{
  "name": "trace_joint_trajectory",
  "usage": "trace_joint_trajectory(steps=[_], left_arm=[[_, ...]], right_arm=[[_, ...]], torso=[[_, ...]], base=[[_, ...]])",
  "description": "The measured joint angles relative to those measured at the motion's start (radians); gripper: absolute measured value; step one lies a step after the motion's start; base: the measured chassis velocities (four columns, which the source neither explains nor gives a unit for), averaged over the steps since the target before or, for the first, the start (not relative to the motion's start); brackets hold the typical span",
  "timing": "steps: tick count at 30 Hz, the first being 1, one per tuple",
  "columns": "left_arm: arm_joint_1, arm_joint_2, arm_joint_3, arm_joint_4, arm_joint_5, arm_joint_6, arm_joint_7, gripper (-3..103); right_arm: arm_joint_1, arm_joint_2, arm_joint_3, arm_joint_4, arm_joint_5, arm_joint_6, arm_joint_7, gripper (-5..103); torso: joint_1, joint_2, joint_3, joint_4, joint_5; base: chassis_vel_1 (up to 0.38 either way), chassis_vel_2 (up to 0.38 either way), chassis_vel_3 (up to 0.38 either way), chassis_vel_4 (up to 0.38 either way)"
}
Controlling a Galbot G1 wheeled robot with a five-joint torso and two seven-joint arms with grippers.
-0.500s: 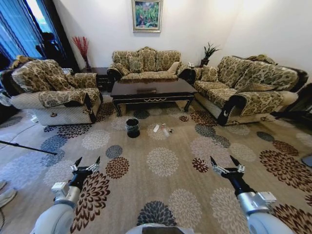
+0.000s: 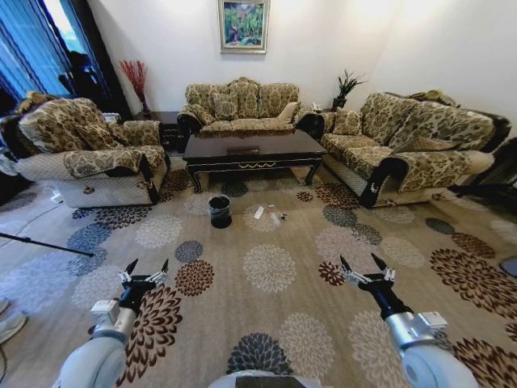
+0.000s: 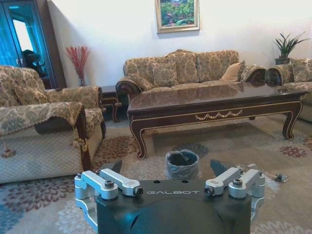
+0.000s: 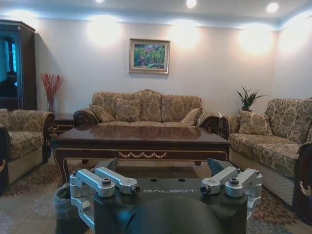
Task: Move to the front of the table and pick up the trash from the floor, then place it into the trash bin.
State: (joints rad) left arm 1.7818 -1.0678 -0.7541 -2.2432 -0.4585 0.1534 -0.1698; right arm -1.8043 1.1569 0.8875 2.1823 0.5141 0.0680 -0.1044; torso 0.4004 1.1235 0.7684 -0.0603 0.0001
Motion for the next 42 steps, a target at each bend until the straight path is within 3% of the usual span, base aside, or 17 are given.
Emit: trace_joint_trajectory(steps=[16,24,42], left_arm=[[-0.027,-0.033,-0.007,-0.016,0.008,0.026,0.015,100],[-0.029,-0.041,-0.005,0.002,0.005,-0.005,0.036,100],[-0.020,-0.061,-0.003,0.004,0.019,-0.002,0.043,100]], right_arm=[[0.002,0.011,-0.014,-0.023,0.012,0.015,-0.008,100],[0.001,0.030,-0.017,-0.044,-0.003,0.028,-0.031,100],[0.011,0.026,0.001,-0.074,-0.009,0.051,-0.038,100]], torso=[[-0.038,-0.084,-0.046,0.0000,-0.0001],[-0.058,-0.128,-0.070,0.0000,-0.0001],[-0.094,-0.212,-0.117,0.0000,0.0000]], base=[[0.000,0.000,0.000,0.000],[0.000,0.000,0.000,0.000],[0.000,0.000,0.000,0.000]])
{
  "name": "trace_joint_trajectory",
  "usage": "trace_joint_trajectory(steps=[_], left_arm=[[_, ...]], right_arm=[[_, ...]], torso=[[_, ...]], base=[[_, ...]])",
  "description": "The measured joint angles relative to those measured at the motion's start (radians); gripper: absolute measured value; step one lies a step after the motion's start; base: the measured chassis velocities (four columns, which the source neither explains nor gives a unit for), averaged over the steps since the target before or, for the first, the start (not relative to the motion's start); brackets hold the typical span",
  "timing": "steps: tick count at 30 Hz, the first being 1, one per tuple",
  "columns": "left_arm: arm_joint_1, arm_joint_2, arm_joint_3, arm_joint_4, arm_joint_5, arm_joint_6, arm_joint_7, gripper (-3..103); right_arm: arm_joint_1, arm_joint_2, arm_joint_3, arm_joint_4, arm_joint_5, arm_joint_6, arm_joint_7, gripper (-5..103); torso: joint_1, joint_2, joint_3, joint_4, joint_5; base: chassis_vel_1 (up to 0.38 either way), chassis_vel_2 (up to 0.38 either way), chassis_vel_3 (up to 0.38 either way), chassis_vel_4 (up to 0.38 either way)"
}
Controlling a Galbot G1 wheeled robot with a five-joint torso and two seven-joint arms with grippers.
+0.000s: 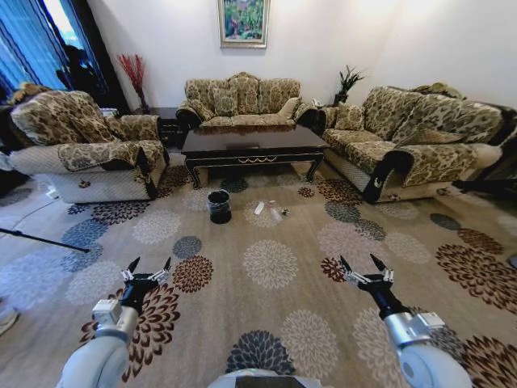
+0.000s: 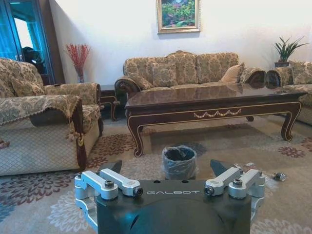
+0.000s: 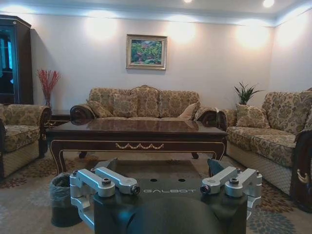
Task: Move to the front of the table and pick up the trash from the floor, then place it into the trash bin.
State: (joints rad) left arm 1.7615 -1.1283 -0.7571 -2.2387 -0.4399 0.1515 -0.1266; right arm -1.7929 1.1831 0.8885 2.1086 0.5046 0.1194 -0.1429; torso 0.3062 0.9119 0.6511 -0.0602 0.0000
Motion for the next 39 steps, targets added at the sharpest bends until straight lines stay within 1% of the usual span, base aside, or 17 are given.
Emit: trace_joint_trajectory(steps=[6,8,9,11,13,16,18,21,27,28,31,32,39], left_arm=[[0.012,-0.012,-0.011,-0.003,0.002,-0.001,0.000,100],[0.014,-0.012,-0.013,-0.002,0.002,-0.002,0.000,100],[0.020,-0.013,-0.016,-0.002,0.002,-0.002,0.000,100],[0.029,-0.013,-0.018,-0.004,0.002,-0.004,0.000,100],[0.030,-0.013,-0.018,-0.005,0.004,-0.004,-0.001,100],[0.026,-0.016,-0.013,-0.007,0.007,-0.004,-0.005,100],[0.025,-0.017,-0.011,-0.006,0.009,-0.004,-0.005,100],[0.021,-0.021,-0.008,-0.003,0.013,-0.004,-0.006,100],[0.030,-0.024,-0.007,-0.006,0.013,-0.006,-0.005,100],[0.030,-0.024,-0.007,-0.006,0.013,-0.006,-0.005,100],[0.029,-0.025,-0.007,-0.004,0.013,-0.014,-0.004,100],[0.029,-0.025,-0.007,-0.004,0.013,-0.014,-0.004,100],[0.031,-0.030,-0.005,0.006,0.017,-0.021,0.006,100]], right_arm=[[0.012,-0.017,0.021,-0.021,-0.011,0.023,-0.005,100],[0.012,-0.017,0.021,-0.024,-0.011,0.025,-0.007,100],[0.011,-0.016,0.021,-0.026,-0.010,0.028,-0.012,100],[0.006,-0.009,0.020,-0.024,-0.011,0.031,-0.019,100],[0.004,-0.007,0.017,-0.022,-0.014,0.033,-0.022,100],[0.007,-0.006,0.014,-0.028,-0.058,0.036,-0.024,100],[0.008,-0.006,0.014,-0.030,-0.063,0.037,-0.024,100],[0.003,-0.005,0.008,-0.030,-0.073,0.040,-0.025,100],[0.000,0.010,-0.007,-0.023,-0.075,0.044,-0.029,100],[0.000,0.010,-0.007,-0.023,-0.075,0.044,-0.029,100],[0.009,0.010,-0.009,-0.028,-0.096,0.053,-0.026,100],[0.009,0.010,-0.009,-0.028,-0.096,0.053,-0.026,100],[-0.001,0.008,-0.008,-0.014,-0.071,0.048,-0.025,100]], torso=[[-0.014,-0.033,-0.019,0.0002,0.0001],[-0.016,-0.036,-0.020,0.0002,0.0001],[-0.019,-0.043,-0.024,-0.0001,0.0000],[-0.024,-0.057,-0.032,0.0001,-0.0001],[-0.026,-0.061,-0.035,0.0000,0.0000],[-0.033,-0.078,-0.045,0.0002,-0.0001],[-0.035,-0.081,-0.046,0.0003,0.0000],[-0.042,-0.097,-0.055,-0.0003,-0.0001],[-0.055,-0.127,-0.071,0.0001,-0.0001],[-0.055,-0.127,-0.071,0.0001,-0.0001],[-0.061,-0.144,-0.082,0.0002,-0.0001],[-0.061,-0.144,-0.082,0.0002,-0.0001],[-0.076,-0.177,-0.101,0.0000,-0.0001]], base=[[0.000,0.000,0.000,0.000],[0.000,0.000,0.000,0.000],[0.000,0.000,0.000,0.000],[0.000,0.000,0.000,0.000],[0.000,0.000,0.000,0.000],[0.000,0.000,0.000,0.000],[0.000,0.000,0.000,0.000],[0.000,0.000,0.000,0.000],[0.000,0.000,0.000,0.000],[0.000,0.000,0.000,0.000],[0.000,0.000,0.000,0.000],[0.000,0.000,0.000,0.000],[0.000,0.000,0.000,0.000]])
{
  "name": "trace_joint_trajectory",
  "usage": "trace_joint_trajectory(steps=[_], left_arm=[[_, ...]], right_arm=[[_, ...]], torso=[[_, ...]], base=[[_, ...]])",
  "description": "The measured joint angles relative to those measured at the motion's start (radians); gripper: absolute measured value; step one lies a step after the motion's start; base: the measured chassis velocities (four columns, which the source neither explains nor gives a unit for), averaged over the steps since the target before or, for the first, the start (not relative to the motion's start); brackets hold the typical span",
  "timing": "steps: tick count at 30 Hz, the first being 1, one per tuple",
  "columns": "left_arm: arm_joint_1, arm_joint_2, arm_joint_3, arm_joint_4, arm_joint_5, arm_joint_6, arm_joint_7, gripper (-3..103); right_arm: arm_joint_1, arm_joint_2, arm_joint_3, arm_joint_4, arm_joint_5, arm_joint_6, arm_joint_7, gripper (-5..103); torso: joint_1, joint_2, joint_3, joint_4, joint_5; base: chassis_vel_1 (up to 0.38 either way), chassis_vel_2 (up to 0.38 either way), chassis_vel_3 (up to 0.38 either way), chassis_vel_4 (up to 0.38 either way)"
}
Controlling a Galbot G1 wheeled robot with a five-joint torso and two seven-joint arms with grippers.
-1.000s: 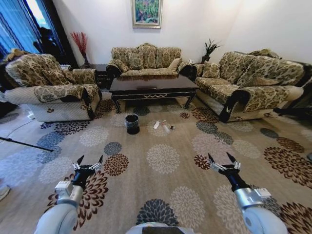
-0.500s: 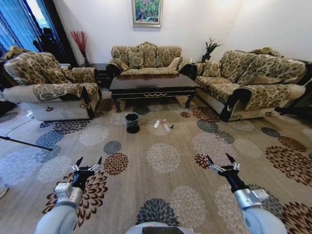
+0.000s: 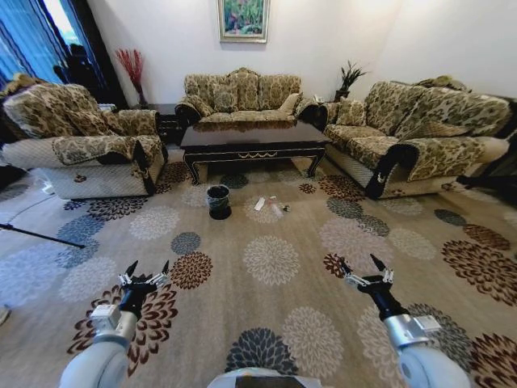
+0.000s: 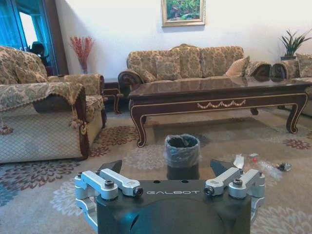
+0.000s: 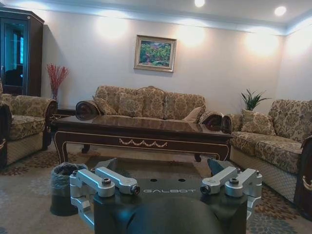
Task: Move to the front of the table and pick up the trash from the floor, then place it into the trash bin.
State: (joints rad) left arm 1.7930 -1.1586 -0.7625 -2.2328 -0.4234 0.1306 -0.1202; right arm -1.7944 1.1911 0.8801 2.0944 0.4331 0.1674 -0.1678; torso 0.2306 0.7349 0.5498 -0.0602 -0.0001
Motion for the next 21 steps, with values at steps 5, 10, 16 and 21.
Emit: trace_joint_trajectory(steps=[5,10,16,21], left_arm=[[0.011,0.001,0.005,-0.009,0.013,-0.003,0.004,100],[0.015,0.011,0.003,0.001,0.087,-0.047,0.027,100],[0.016,0.008,0.002,-0.002,0.085,-0.065,0.041,100],[0.018,0.008,0.009,-0.010,0.045,-0.074,0.082,100]], right_arm=[[0.009,0.002,-0.004,-0.004,-0.001,-0.005,0.003,100],[0.017,-0.001,-0.009,-0.016,-0.002,-0.008,0.007,100],[0.012,-0.001,-0.010,-0.016,0.011,-0.009,0.009,100],[0.012,0.001,-0.012,-0.013,0.014,-0.010,0.010,100]], torso=[[-0.009,-0.021,-0.011,0.0000,0.0000],[-0.019,-0.044,-0.025,0.0000,0.0001],[-0.029,-0.069,-0.040,0.0000,0.0001],[-0.038,-0.091,-0.053,0.0000,0.0001]], base=[[0.000,0.000,0.000,0.000],[0.000,0.000,0.000,0.000],[0.000,0.000,0.000,0.000],[0.000,0.000,0.000,0.000]])
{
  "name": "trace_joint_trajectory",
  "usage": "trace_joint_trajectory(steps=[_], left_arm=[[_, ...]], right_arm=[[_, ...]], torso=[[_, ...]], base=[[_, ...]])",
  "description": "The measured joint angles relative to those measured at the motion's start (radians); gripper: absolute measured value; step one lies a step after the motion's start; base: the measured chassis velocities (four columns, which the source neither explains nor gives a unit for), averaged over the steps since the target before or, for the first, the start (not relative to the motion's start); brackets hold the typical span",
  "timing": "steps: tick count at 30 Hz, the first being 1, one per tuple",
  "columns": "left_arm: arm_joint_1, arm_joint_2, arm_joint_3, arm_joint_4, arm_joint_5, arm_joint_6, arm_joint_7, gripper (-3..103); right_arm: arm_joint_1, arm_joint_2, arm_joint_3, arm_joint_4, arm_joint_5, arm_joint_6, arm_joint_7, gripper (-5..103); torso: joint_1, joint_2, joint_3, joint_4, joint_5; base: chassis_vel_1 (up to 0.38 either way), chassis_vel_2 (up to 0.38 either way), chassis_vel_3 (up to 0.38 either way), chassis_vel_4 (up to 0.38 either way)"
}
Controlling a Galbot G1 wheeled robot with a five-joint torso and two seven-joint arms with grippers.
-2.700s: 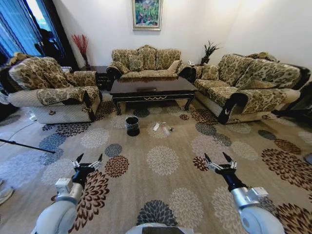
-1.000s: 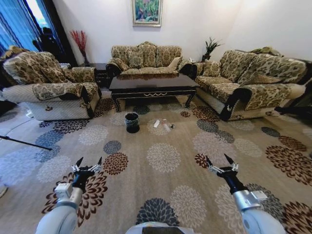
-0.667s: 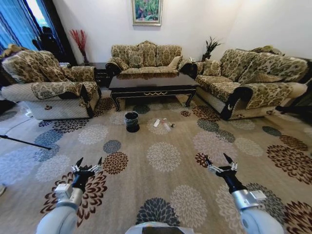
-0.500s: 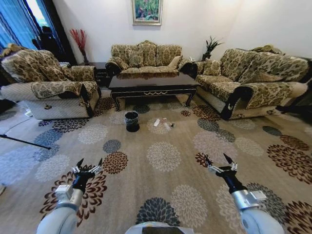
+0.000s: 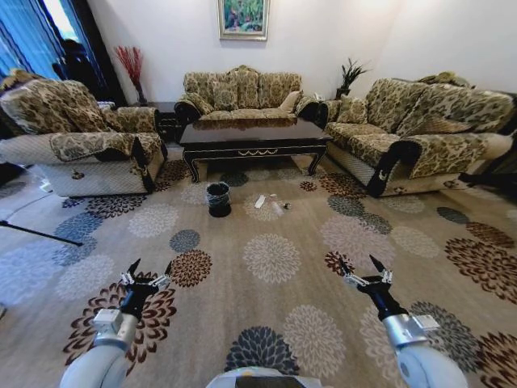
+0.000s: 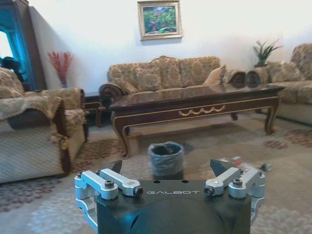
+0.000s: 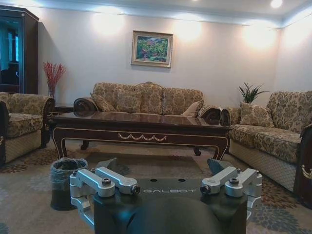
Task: Move to the front of the table and pick up the trash from the floor, then place it into the trash bin.
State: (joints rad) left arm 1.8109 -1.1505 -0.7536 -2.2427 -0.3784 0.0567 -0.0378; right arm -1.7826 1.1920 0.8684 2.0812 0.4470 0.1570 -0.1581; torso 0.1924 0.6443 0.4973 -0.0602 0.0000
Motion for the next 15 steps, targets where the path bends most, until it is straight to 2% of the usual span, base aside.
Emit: trace_joint_trajectory(steps=[7,10,15], left_arm=[[-0.002,0.001,0.006,-0.005,-0.068,0.004,0.022,100],[0.003,0.004,0.007,-0.014,-0.120,0.030,0.026,100],[0.009,0.005,0.008,-0.014,-0.130,0.038,0.030,100]], right_arm=[[-0.005,0.004,-0.004,0.022,0.030,-0.018,0.012,100],[-0.002,-0.003,-0.004,0.025,0.038,-0.021,0.014,100],[-0.001,-0.007,-0.003,0.018,0.040,-0.022,0.014,100]], torso=[[-0.010,-0.025,-0.015,-0.0001,0.0000],[-0.017,-0.043,-0.026,0.0000,0.0000],[-0.025,-0.063,-0.037,0.0000,0.0000]], base=[[0.000,0.000,0.000,0.000],[0.000,0.000,0.000,0.000],[0.000,0.000,0.000,0.000]])
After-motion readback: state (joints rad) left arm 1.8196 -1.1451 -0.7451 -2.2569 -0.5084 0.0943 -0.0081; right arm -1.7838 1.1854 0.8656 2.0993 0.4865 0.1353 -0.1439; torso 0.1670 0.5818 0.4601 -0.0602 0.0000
